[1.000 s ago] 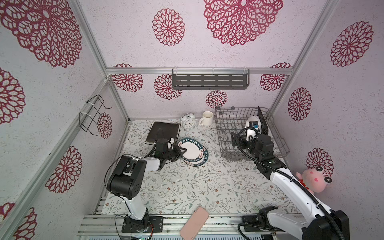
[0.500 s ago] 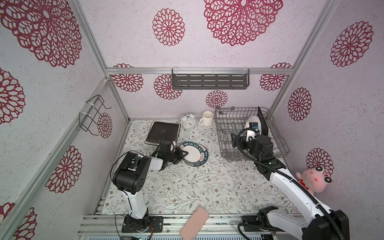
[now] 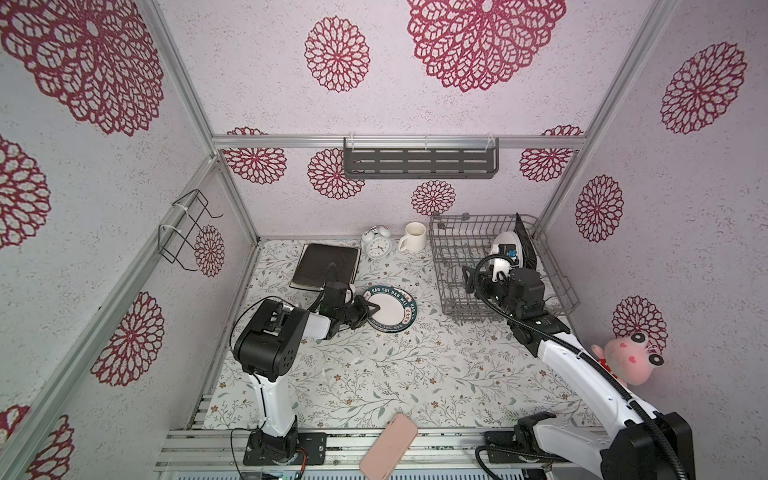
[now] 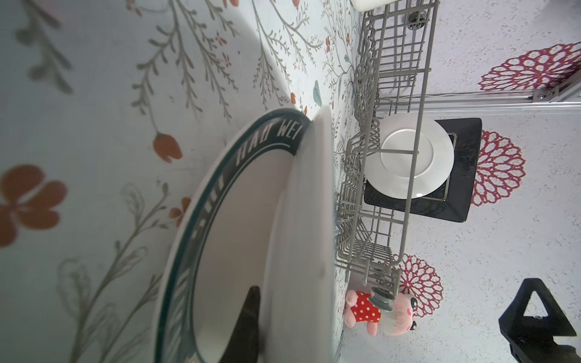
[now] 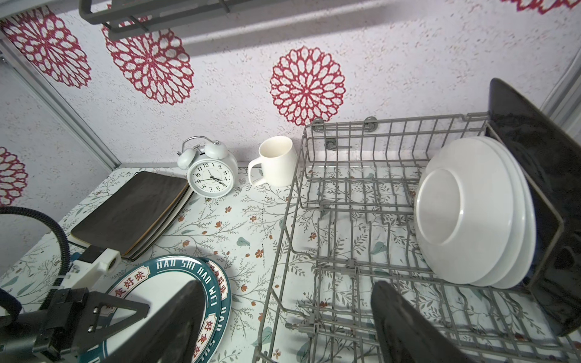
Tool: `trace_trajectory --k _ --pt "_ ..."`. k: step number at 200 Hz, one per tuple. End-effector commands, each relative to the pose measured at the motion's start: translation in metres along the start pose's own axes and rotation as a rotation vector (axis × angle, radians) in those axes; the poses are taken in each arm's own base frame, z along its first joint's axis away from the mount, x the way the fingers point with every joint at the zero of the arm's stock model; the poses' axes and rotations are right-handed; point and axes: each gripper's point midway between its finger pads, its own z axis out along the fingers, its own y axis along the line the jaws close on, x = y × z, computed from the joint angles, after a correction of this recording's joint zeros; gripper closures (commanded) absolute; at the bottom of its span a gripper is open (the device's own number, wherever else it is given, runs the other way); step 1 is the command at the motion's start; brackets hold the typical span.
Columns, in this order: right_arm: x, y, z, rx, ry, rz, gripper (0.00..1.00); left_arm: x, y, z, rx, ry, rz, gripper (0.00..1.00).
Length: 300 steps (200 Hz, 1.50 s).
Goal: Unload the plates from the dish rack
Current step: Place the plate on the plate.
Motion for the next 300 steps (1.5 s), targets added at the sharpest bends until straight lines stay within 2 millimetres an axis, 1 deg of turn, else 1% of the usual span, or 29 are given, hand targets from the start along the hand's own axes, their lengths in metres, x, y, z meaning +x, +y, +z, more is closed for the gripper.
trace_trajectory --k 1,13,33,34,36,43,76,124,137,151,170,181,207,236,248,250,253,283,300 --pt "-0.022 0.003 -0.004 -0.011 -0.051 0.025 0.14 -0.005 -0.009 0.006 0.027 -0.014 0.014 1.00" --pt "-0.022 0.002 -0.005 -0.006 -0.053 0.023 0.14 -0.006 -0.007 0.008 0.024 -0.015 0.012 1.00" --pt "-0.023 0.001 -0.006 0.000 -0.054 0.015 0.14 -0.007 -0.011 0.008 0.033 -0.016 0.011 1.00" --pt "-0.023 0.001 -0.006 0.000 -0.054 0.015 0.14 -0.005 -0.004 0.011 0.020 -0.008 0.002 1.00" --pt "-0.023 0.001 -0.006 0.002 -0.055 0.014 0.14 -0.004 0.002 0.014 0.010 -0.003 -0.008 1.00" --pt "-0.025 0.001 -0.007 0.003 -0.058 0.011 0.14 -0.004 0.005 0.016 0.007 0.002 -0.013 1.00" --pt "-0.022 0.000 -0.007 0.004 -0.053 0.000 0.14 0.002 0.006 0.021 0.014 0.029 -0.033 1.00" --pt "-0.022 0.001 -0.004 -0.002 -0.057 -0.002 0.14 0.010 0.009 0.021 0.004 0.049 -0.046 1.00" --pt "-0.021 0.001 -0.003 -0.005 -0.054 -0.003 0.14 0.013 0.009 0.021 0.003 0.056 -0.049 0.94" --pt "-0.021 0.002 -0.002 -0.005 -0.054 -0.007 0.14 0.015 0.012 0.020 -0.008 0.062 -0.056 0.85" --pt "-0.022 0.002 0.000 -0.007 -0.054 -0.013 0.14 0.018 0.017 0.019 -0.025 0.069 -0.062 0.79" --pt "-0.023 0.002 0.001 -0.009 -0.056 -0.014 0.14 0.019 0.019 0.019 -0.033 0.074 -0.067 0.72" --pt "-0.022 0.004 0.003 -0.018 -0.054 -0.018 0.15 0.021 0.020 0.017 -0.050 0.087 -0.074 0.64" --pt "-0.019 0.003 0.004 -0.018 -0.050 -0.022 0.15 0.021 0.016 0.014 -0.064 0.091 -0.069 0.58" --pt "-0.019 0.004 0.004 -0.018 -0.050 -0.024 0.15 0.022 0.018 0.014 -0.080 0.099 -0.072 0.56" --pt "-0.019 0.004 0.004 -0.019 -0.051 -0.024 0.15 0.019 0.007 0.010 -0.061 0.090 -0.058 0.55" --pt "-0.019 0.004 0.004 -0.019 -0.050 -0.025 0.15 0.019 0.002 0.008 -0.053 0.089 -0.050 0.55" --pt "-0.015 0.003 0.004 -0.020 -0.045 -0.030 0.16 0.015 -0.016 -0.002 -0.089 0.095 -0.014 0.47" --pt "-0.015 0.004 0.004 -0.023 -0.048 -0.029 0.16 0.014 -0.025 -0.006 -0.132 0.108 0.016 0.45"
